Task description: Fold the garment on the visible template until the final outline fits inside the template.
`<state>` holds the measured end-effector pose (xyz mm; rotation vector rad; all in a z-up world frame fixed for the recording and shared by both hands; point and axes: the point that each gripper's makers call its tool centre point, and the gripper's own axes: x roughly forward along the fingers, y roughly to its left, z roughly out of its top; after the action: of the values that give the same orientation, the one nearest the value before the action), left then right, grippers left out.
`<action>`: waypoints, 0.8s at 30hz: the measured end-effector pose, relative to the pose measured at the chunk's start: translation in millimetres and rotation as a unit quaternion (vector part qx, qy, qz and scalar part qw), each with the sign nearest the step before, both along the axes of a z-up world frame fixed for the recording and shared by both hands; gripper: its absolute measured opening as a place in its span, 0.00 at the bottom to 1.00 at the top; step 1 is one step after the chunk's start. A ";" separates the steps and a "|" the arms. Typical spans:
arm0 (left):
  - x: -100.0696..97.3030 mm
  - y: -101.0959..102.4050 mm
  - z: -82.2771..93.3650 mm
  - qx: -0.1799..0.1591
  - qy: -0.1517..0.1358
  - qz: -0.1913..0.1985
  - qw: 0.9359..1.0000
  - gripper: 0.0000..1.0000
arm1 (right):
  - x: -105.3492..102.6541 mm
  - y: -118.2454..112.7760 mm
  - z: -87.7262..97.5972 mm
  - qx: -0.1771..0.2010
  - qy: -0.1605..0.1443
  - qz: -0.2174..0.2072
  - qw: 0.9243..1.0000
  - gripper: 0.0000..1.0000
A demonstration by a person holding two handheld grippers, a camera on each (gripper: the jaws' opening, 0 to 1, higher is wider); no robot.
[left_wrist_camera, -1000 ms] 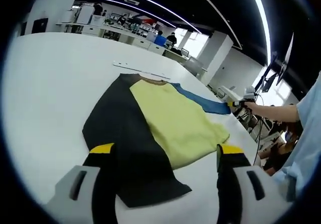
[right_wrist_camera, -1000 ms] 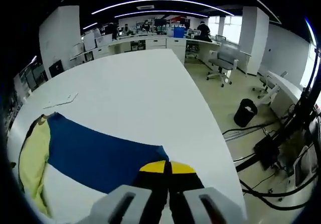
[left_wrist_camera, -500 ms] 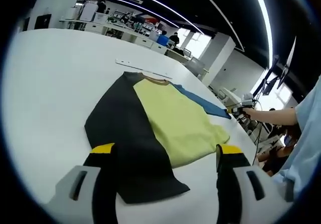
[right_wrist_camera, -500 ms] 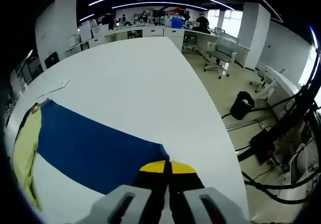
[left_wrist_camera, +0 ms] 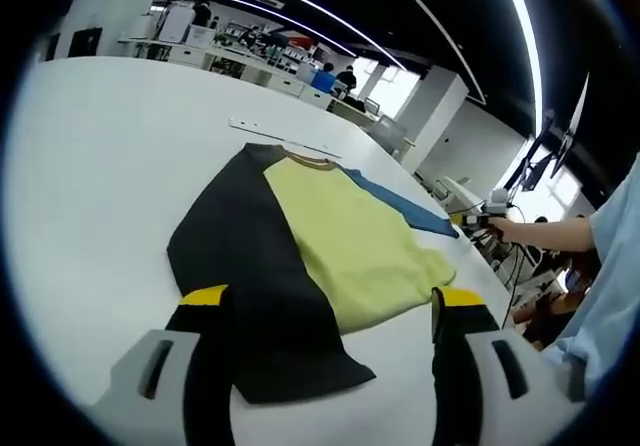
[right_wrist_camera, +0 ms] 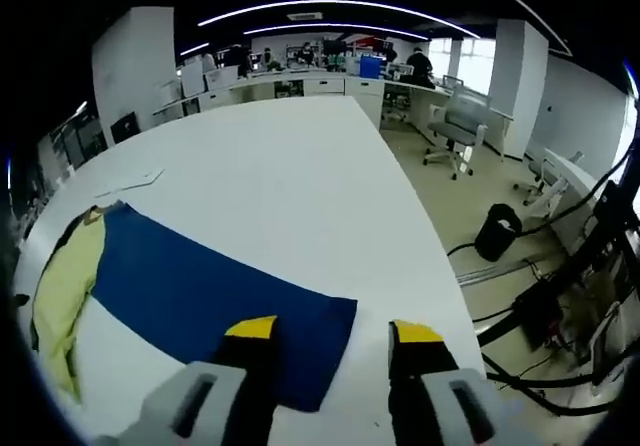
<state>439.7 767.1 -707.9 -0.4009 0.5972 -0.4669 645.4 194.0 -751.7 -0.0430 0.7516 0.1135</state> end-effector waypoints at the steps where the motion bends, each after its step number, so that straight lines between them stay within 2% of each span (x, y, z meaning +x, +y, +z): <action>1: -0.1 -0.3 0.3 -0.001 -0.001 0.000 1.000 0.79 | -0.1 4.2 1.8 0.007 -0.006 0.008 1.000 0.52; 5: -0.7 -1.6 1.7 -0.001 -0.004 -0.002 1.000 0.79 | -2.3 17.7 8.2 0.012 -0.020 0.047 0.999 0.65; 8: -1.1 -1.3 2.6 -0.002 -0.006 -0.002 1.000 0.79 | -4.0 32.5 13.4 0.038 -0.027 0.074 0.996 0.76; 11: -1.0 -0.5 3.3 -0.001 -0.007 -0.001 1.000 0.79 | -8.1 45.6 16.5 0.042 -0.026 0.107 0.993 0.87; 13: -1.2 -0.3 3.7 -0.002 -0.008 0.000 1.000 0.79 | -12.0 52.6 17.2 0.031 -0.022 0.130 0.991 0.90; 15: -1.2 0.3 4.1 -0.001 -0.009 0.000 1.000 0.79 | -23.7 69.9 26.3 0.026 -0.023 0.145 0.989 0.92; 24: -2.6 2.9 7.6 0.002 -0.014 0.000 1.000 0.79 | -44.0 102.9 47.0 0.032 -0.022 0.176 0.984 0.99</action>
<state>437.1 769.9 -700.3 -0.3906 0.5701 -0.4704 601.4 296.9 -704.7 -0.1174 0.6892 0.4723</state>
